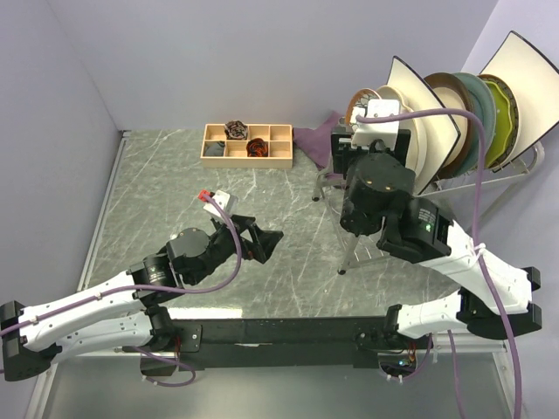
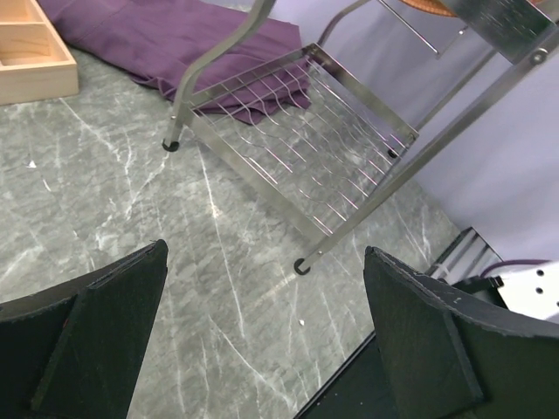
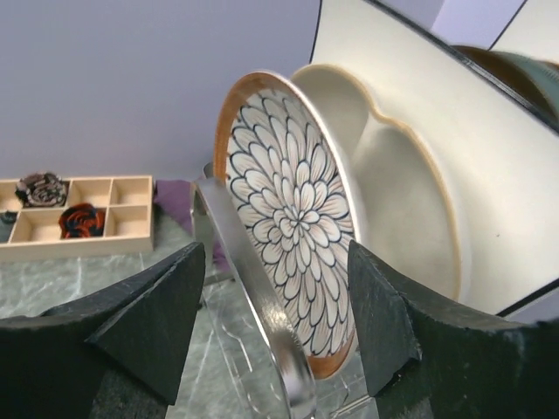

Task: Unload the plates from the dish rack
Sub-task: Unload the plate from the dish rack.

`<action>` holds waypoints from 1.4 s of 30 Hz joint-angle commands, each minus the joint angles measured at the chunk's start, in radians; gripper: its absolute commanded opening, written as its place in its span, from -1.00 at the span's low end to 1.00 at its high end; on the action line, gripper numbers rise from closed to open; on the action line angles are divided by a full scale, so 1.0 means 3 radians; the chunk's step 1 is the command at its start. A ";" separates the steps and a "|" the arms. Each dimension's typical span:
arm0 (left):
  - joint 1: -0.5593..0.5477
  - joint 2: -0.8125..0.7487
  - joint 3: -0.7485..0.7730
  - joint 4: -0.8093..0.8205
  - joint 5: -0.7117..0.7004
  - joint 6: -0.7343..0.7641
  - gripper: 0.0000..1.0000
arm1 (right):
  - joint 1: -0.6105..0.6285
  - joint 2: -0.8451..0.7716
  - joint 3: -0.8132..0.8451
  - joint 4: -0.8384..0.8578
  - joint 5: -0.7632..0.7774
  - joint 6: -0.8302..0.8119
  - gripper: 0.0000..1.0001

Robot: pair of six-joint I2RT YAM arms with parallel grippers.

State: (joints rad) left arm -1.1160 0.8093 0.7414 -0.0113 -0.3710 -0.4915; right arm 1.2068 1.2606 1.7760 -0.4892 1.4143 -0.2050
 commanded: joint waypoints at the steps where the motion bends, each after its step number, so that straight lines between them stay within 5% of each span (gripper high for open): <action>1: 0.0008 0.0007 0.0014 0.0160 0.0112 0.0002 0.99 | 0.0022 -0.0157 -0.0167 0.1522 0.0373 -0.1274 0.45; 8: 0.0008 0.0002 -0.0017 0.0237 0.0163 -0.0018 0.99 | 0.0017 -0.0321 -0.0612 0.2888 0.0639 -0.2425 0.43; 18: 0.0008 0.0074 0.0003 0.0242 0.0183 -0.0018 0.99 | 0.0012 -0.0357 -0.0939 0.3262 0.0675 -0.2808 0.34; 24: 0.0008 0.0110 0.0024 0.0237 0.0209 -0.0018 0.99 | 0.0007 -0.0102 -0.0471 0.3257 0.0588 -0.2993 0.43; 30: 0.0008 0.0084 0.0024 0.0211 0.0173 -0.0013 0.99 | 0.0001 0.0389 0.0520 0.2629 0.0226 -0.2804 0.48; 33: 0.0008 0.0043 0.0014 0.0206 0.0173 -0.0023 0.99 | 0.0002 0.0696 0.1326 0.1430 -0.0264 -0.1973 0.49; 34: 0.0008 0.0033 0.0009 0.0211 0.0178 -0.0023 0.99 | -0.0019 0.0904 0.1604 0.0611 -0.0413 -0.1687 0.49; 36: 0.0008 -0.0008 -0.0012 0.0211 0.0178 -0.0028 0.99 | -0.0055 0.1105 0.2212 0.0048 -0.0841 -0.1113 0.49; 42: 0.0008 -0.0090 -0.0048 0.0191 0.0122 -0.0013 0.99 | -0.0371 0.1101 0.1976 -0.0736 -0.1349 -0.0187 0.45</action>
State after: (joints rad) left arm -1.1160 0.8082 0.7395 0.0185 -0.3294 -0.4931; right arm 1.1519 1.6016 2.4145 -0.4221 1.1652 -0.5419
